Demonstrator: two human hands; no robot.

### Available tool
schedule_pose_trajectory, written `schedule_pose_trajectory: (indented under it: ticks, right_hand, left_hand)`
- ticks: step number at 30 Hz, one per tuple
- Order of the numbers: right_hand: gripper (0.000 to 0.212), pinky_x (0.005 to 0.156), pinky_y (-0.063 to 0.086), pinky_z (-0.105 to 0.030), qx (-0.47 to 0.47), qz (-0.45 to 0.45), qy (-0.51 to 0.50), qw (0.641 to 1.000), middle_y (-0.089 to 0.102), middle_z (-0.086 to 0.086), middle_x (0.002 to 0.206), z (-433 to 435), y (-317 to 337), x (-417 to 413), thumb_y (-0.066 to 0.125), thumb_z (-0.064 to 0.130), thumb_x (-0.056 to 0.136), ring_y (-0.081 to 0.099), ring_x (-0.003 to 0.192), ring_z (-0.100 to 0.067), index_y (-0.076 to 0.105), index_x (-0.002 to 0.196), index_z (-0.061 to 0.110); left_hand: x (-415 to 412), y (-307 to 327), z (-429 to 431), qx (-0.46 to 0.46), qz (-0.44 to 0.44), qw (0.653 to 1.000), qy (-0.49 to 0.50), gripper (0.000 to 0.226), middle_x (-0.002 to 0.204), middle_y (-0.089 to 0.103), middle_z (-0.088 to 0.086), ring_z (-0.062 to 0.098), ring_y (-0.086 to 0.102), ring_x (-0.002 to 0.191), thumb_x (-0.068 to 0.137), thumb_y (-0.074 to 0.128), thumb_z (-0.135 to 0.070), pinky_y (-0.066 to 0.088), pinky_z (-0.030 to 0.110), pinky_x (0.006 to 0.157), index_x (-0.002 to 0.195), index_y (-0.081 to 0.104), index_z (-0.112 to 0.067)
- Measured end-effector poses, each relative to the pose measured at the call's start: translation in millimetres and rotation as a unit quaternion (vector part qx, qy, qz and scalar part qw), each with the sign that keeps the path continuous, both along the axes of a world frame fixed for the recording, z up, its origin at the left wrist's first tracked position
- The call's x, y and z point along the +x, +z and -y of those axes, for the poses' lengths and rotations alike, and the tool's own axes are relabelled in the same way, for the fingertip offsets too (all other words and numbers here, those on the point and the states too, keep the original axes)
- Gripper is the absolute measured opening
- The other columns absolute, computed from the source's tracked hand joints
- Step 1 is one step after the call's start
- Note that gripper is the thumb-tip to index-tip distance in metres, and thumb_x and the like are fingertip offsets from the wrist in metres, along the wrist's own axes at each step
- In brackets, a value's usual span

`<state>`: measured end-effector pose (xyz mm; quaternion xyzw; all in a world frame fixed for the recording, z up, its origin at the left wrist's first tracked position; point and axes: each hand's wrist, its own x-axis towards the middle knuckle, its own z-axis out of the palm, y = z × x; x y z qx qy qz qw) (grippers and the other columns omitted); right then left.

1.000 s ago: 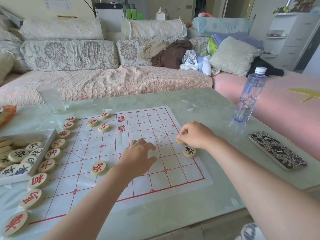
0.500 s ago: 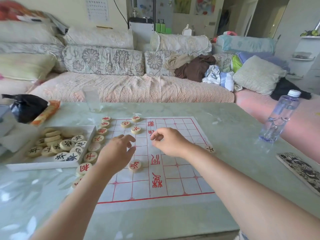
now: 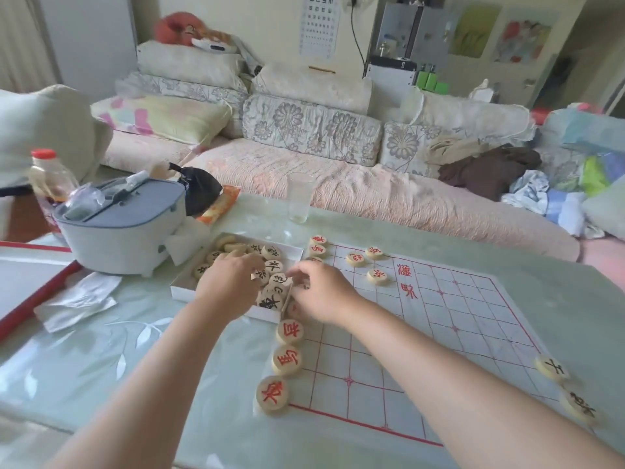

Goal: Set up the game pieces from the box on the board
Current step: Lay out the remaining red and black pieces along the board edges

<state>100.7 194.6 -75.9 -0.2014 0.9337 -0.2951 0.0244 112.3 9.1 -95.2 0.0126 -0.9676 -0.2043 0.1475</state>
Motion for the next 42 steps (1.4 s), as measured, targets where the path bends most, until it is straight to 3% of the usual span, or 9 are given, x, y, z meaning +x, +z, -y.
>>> schedule_pose_trajectory:
  ticks: [6, 10, 15, 19, 25, 27, 31, 37, 42]
  right_hand:
    - [0.044, 0.098, 0.045, -0.030, 0.130, -0.036, 0.019, 0.991, 0.057, 0.003, 0.142, 53, 1, -34, 0.056, 0.027, 0.094, 0.054, 0.128, -0.022, 0.056, 0.138, 0.032]
    - [0.045, 0.091, 0.049, -0.035, 0.177, -0.034, 0.039, 0.983, 0.062, 0.002, 0.133, 71, -4, -50, 0.054, 0.053, 0.093, 0.057, 0.120, -0.025, 0.058, 0.133, 0.033]
    - [0.038, 0.090, 0.051, -0.039, 0.209, -0.059, 0.035, 0.975, 0.061, 0.000, 0.129, 79, -12, -59, 0.056, 0.051, 0.090, 0.058, 0.118, -0.027, 0.064, 0.123, 0.034]
    - [0.039, 0.092, 0.050, -0.038, 0.169, -0.058, 0.025, 0.984, 0.056, -0.001, 0.122, 83, -10, -56, 0.062, 0.055, 0.083, 0.059, 0.112, -0.026, 0.067, 0.113, 0.032]
    - [0.039, 0.089, 0.042, -0.022, -0.004, -0.054, 0.080, 0.995, 0.054, 0.002, 0.117, 96, -1, -45, 0.073, 0.028, 0.080, 0.058, 0.107, -0.016, 0.067, 0.119, 0.028]
    - [0.046, 0.090, 0.043, -0.022, -0.027, -0.050, 0.086, 0.995, 0.056, 0.002, 0.117, 99, -2, -45, 0.076, 0.021, 0.077, 0.058, 0.107, -0.015, 0.067, 0.122, 0.027]
    - [0.052, 0.097, 0.048, -0.033, 0.056, -0.072, 0.049, 0.995, 0.057, 0.002, 0.127, 96, -8, -54, 0.066, 0.017, 0.083, 0.057, 0.116, -0.019, 0.060, 0.133, 0.029]
    - [0.039, 0.099, 0.046, -0.034, 0.131, -0.038, 0.043, 0.990, 0.058, 0.002, 0.135, 98, -10, -48, 0.061, 0.037, 0.090, 0.052, 0.127, -0.021, 0.061, 0.129, 0.027]
    - [0.033, 0.093, 0.046, -0.031, 0.138, -0.044, 0.020, 0.989, 0.061, 0.007, 0.127, 107, -18, -51, 0.063, 0.030, 0.086, 0.054, 0.121, -0.019, 0.063, 0.119, 0.031]
  left_hand:
    - [-6, -16, 21, 0.004, 0.077, 0.997, 0.010, 0.038, 0.127, 0.053, 0.003, 0.027, 0.045, 0.118, 0.086, 0.053, -0.023, 0.042, 0.041, 0.097, 0.124, 0.053, -0.027]
    - [-11, -23, 32, 0.041, 0.099, 0.994, 0.000, 0.044, 0.122, 0.056, 0.006, 0.028, 0.051, 0.113, 0.085, 0.054, -0.022, 0.045, 0.042, 0.095, 0.129, 0.050, -0.023]
    - [-16, -25, 38, 0.076, 0.101, 0.992, -0.001, 0.049, 0.126, 0.058, 0.006, 0.026, 0.051, 0.117, 0.087, 0.053, -0.016, 0.044, 0.036, 0.097, 0.135, 0.047, -0.021]
    - [-18, -22, 38, 0.109, 0.083, 0.990, 0.011, 0.041, 0.125, 0.057, 0.008, 0.027, 0.051, 0.115, 0.094, 0.045, -0.022, 0.045, 0.038, 0.094, 0.135, 0.044, -0.021]
    - [-16, -5, 39, 0.228, 0.005, 0.972, 0.056, 0.032, 0.108, 0.061, -0.002, 0.018, 0.058, 0.092, 0.093, 0.049, -0.023, 0.044, 0.026, 0.062, 0.125, 0.052, -0.028]
    - [-14, -1, 44, 0.271, -0.019, 0.958, 0.092, 0.031, 0.108, 0.065, 0.000, 0.019, 0.062, 0.090, 0.091, 0.052, -0.018, 0.046, 0.026, 0.061, 0.121, 0.057, -0.026]
    - [-9, 0, 58, 0.305, -0.027, 0.944, 0.124, 0.036, 0.107, 0.068, 0.000, 0.024, 0.064, 0.096, 0.086, 0.052, -0.012, 0.052, 0.031, 0.074, 0.118, 0.060, -0.025]
    - [-5, -3, 64, 0.260, -0.013, 0.957, 0.132, 0.036, 0.113, 0.066, -0.003, 0.022, 0.063, 0.094, 0.089, 0.048, -0.010, 0.050, 0.029, 0.069, 0.118, 0.059, -0.029]
    - [-6, 0, 55, 0.245, -0.017, 0.962, 0.118, 0.028, 0.116, 0.063, 0.005, 0.025, 0.060, 0.095, 0.095, 0.047, -0.014, 0.046, 0.028, 0.062, 0.119, 0.058, -0.022]
